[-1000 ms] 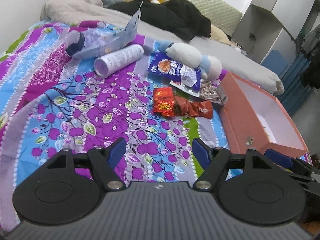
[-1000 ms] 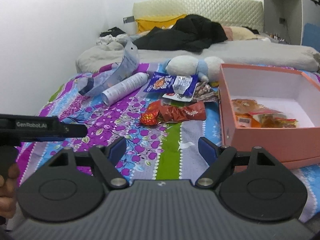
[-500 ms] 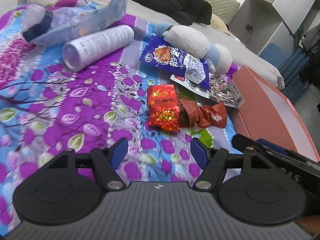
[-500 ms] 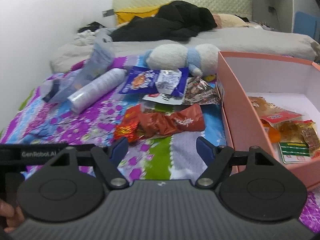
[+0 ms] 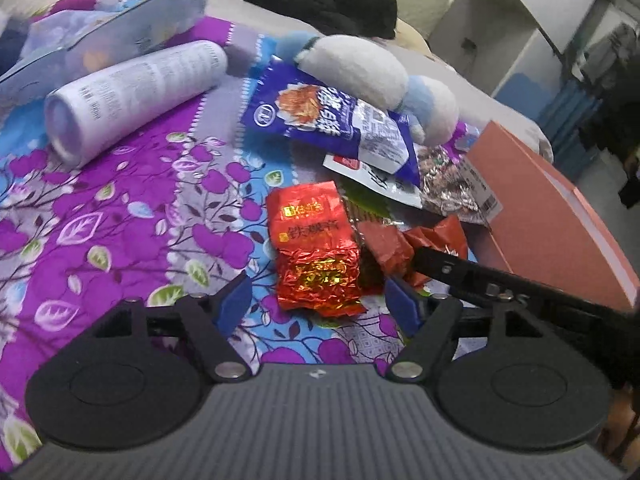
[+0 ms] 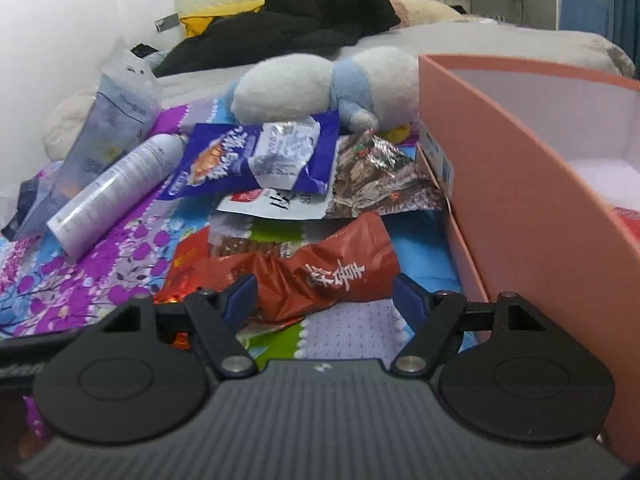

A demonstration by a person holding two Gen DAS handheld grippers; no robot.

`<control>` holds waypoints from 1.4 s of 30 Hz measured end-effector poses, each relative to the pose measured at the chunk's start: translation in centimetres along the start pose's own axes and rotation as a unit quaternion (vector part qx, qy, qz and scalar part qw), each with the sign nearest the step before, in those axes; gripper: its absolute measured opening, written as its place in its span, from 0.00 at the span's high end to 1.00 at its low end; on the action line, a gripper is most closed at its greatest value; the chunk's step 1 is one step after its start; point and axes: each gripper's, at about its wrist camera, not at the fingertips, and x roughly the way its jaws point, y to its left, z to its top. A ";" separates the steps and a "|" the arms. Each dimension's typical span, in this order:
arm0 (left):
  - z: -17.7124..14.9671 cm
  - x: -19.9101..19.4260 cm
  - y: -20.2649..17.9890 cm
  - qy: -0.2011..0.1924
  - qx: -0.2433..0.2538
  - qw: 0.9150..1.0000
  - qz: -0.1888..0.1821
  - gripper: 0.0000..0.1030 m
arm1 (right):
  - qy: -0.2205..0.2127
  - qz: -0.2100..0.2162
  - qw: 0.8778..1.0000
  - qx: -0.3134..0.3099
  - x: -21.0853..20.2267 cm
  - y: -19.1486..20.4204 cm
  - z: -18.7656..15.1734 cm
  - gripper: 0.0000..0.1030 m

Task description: Organize snacks

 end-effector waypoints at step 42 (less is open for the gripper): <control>-2.6 -8.1 -0.6 -0.015 -0.037 0.999 0.036 0.47 | 0.009 0.062 0.996 -0.058 -6.8 0.4 -2.3 0.49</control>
